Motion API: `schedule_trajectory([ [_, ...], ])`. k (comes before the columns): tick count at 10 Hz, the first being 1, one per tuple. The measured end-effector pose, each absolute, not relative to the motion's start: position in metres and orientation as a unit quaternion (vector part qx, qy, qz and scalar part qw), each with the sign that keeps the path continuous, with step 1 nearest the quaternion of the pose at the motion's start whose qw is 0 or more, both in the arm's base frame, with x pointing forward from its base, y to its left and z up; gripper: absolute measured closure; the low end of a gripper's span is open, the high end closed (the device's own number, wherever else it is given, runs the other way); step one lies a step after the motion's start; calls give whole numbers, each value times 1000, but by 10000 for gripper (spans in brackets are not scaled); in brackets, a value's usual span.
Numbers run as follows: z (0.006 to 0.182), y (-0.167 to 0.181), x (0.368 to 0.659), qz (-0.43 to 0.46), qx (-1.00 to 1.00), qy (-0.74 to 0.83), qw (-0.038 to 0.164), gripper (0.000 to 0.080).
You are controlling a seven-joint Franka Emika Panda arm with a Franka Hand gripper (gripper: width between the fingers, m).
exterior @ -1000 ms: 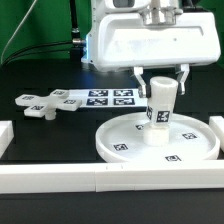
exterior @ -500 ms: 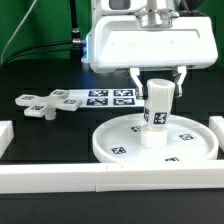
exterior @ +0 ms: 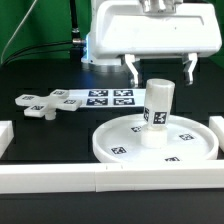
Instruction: Assemble round table
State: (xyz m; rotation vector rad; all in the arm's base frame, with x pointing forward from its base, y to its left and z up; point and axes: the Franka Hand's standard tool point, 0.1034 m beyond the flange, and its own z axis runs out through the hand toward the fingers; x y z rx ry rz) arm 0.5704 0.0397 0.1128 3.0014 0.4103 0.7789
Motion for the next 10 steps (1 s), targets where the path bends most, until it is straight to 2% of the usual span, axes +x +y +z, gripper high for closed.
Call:
schedule_trajectory([
  [1, 120, 40, 572, 248, 960, 132, 7, 150],
  [10, 116, 42, 571, 224, 964, 145, 5, 150],
])
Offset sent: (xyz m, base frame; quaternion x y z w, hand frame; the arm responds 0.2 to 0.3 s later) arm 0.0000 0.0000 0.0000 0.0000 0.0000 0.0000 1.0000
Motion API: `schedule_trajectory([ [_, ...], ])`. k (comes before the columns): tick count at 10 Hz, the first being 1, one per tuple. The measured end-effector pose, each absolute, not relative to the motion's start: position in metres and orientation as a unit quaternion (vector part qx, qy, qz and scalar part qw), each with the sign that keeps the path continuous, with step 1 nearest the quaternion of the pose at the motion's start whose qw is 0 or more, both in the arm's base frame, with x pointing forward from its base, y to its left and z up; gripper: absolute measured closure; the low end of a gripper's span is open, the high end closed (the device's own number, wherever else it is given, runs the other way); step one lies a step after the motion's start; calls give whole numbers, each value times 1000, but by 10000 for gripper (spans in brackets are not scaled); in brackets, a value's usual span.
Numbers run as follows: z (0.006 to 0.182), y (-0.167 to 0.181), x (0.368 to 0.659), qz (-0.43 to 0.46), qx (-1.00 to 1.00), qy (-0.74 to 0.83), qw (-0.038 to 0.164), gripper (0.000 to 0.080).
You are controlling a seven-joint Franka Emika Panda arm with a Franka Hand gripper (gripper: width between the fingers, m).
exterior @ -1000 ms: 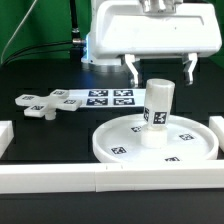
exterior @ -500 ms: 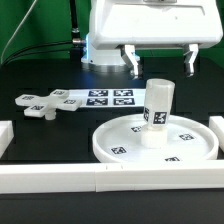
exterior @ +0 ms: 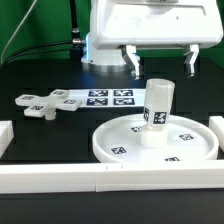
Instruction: Assemble round table
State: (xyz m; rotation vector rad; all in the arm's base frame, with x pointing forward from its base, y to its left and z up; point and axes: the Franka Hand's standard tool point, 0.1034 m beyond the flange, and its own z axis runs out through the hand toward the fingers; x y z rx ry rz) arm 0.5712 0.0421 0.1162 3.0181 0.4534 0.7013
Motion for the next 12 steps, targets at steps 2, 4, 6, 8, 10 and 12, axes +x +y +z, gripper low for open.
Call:
schedule_trajectory([
  [2, 115, 55, 567, 137, 979, 149, -12, 150],
  [4, 110, 57, 566, 87, 980, 178, -9, 150],
  [6, 111, 48, 574, 32, 977, 209, -8, 150],
  [8, 110, 50, 575, 43, 977, 207, -8, 150],
  [10, 109, 49, 575, 43, 977, 209, -8, 150],
  [12, 102, 37, 577, 49, 970, 239, -2, 150],
])
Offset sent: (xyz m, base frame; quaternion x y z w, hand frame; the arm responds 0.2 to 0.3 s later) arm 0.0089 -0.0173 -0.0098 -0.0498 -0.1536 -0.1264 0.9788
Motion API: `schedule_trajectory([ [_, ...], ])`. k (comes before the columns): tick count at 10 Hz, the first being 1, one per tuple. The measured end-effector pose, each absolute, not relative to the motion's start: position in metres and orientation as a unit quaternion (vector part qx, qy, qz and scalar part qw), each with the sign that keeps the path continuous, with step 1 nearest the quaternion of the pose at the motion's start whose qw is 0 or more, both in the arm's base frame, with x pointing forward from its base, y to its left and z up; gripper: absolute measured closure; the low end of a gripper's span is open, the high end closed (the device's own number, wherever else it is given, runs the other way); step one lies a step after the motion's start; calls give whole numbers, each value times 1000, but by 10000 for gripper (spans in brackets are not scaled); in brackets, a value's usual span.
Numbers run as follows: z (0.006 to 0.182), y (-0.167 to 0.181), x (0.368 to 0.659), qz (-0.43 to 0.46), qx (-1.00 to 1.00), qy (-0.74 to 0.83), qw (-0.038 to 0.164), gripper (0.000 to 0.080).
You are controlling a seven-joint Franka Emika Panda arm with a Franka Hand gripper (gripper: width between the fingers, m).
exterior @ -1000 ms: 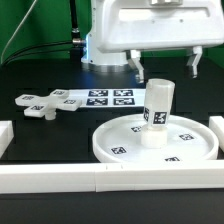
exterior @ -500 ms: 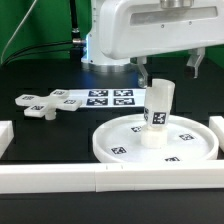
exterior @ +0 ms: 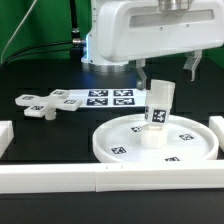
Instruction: Assemble round table
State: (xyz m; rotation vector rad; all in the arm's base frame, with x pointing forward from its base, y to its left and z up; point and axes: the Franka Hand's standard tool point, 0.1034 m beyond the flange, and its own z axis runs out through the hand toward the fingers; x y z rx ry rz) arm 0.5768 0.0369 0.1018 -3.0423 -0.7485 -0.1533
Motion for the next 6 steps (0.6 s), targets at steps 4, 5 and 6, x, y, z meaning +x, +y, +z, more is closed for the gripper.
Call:
schedule_trajectory([
  [4, 93, 36, 567, -49, -970, -238, 2, 150],
  [5, 91, 36, 564, -47, -970, -239, 3, 150],
  [6, 90, 36, 563, -46, -970, -238, 3, 150],
])
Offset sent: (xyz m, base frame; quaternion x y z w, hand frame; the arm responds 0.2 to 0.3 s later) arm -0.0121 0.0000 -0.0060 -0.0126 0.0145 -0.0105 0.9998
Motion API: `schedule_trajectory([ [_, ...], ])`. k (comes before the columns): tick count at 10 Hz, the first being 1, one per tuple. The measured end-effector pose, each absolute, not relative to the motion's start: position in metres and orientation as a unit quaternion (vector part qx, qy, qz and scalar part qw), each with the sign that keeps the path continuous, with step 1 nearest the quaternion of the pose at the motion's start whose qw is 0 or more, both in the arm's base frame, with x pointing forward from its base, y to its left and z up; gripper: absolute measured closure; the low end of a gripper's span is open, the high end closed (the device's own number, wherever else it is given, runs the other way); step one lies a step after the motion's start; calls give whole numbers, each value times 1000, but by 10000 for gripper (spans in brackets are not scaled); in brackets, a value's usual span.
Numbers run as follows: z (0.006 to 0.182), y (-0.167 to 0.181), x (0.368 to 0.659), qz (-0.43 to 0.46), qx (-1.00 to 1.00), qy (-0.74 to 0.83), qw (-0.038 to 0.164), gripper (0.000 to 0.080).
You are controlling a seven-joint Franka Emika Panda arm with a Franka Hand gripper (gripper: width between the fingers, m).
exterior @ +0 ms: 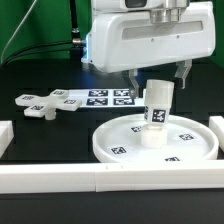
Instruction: Assemble round table
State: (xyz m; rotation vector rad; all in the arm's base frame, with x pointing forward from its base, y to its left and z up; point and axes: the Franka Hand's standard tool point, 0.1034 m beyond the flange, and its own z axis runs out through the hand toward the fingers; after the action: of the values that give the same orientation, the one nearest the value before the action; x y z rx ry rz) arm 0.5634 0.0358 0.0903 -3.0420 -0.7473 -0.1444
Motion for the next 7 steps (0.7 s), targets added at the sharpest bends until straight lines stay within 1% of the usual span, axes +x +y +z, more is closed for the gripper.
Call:
schedule_trajectory([
  [3, 86, 36, 558, -41, -970, -239, 4, 150],
  [5, 87, 39, 558, -41, -969, -242, 4, 393],
  [7, 87, 40, 558, -41, -969, -242, 4, 392],
])
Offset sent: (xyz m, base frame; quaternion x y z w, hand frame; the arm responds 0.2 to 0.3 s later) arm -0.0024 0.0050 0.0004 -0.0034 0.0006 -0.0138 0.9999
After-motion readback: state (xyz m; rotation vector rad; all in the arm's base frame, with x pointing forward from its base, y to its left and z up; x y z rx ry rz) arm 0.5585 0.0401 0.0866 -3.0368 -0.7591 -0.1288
